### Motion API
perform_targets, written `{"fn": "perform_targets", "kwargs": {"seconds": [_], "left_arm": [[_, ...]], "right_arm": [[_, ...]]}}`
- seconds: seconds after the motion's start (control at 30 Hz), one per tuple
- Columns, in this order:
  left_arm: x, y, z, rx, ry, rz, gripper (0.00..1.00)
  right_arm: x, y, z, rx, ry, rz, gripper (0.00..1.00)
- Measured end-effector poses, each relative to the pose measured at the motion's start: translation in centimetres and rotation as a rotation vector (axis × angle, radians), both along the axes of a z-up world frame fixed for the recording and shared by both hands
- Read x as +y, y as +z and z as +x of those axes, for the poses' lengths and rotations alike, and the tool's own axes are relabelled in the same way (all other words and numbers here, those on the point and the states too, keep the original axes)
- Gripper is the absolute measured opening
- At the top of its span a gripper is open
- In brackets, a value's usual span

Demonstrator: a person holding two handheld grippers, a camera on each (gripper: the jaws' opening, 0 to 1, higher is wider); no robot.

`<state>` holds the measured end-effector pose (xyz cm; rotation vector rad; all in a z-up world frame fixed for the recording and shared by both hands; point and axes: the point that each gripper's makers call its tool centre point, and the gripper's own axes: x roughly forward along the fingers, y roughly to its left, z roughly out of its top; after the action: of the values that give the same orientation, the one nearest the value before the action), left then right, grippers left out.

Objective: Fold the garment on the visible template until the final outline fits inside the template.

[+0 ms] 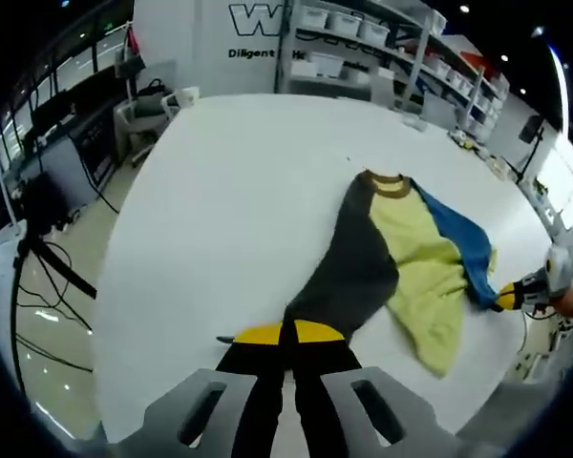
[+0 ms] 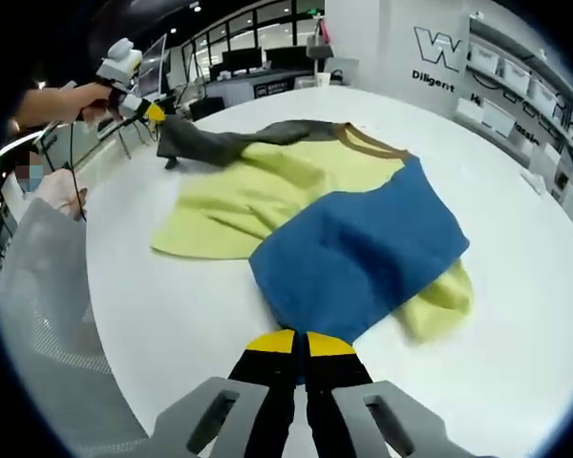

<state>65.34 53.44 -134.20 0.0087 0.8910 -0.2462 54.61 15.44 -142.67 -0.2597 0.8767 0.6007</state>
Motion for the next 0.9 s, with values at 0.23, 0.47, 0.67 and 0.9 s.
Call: {"fn": "perform_targets", "kwargs": {"seconds": [0.23, 0.47, 0.67, 0.9], "left_arm": [[3.1, 0.3, 2.7, 0.004, 0.019, 0.036, 0.00], [5.1, 0.0, 4.0, 0.016, 0.033, 0.066, 0.00], [7.1, -1.1, 5.6, 0.033, 0.068, 0.121, 0.00], [8.4, -1.1, 7.2, 0.021, 0.057, 0.185, 0.00]], "right_arm": [[-0.3, -0.2, 0.2, 0.011, -0.024, -0.004, 0.00], [-0.2, -0.3, 0.4, 0.016, -0.038, -0.013, 0.00], [-0.3, -0.2, 0.4, 0.017, -0.044, -0.026, 0.00], [-0.5, 0.0, 0.8, 0.015, -0.055, -0.045, 0.00]]}}
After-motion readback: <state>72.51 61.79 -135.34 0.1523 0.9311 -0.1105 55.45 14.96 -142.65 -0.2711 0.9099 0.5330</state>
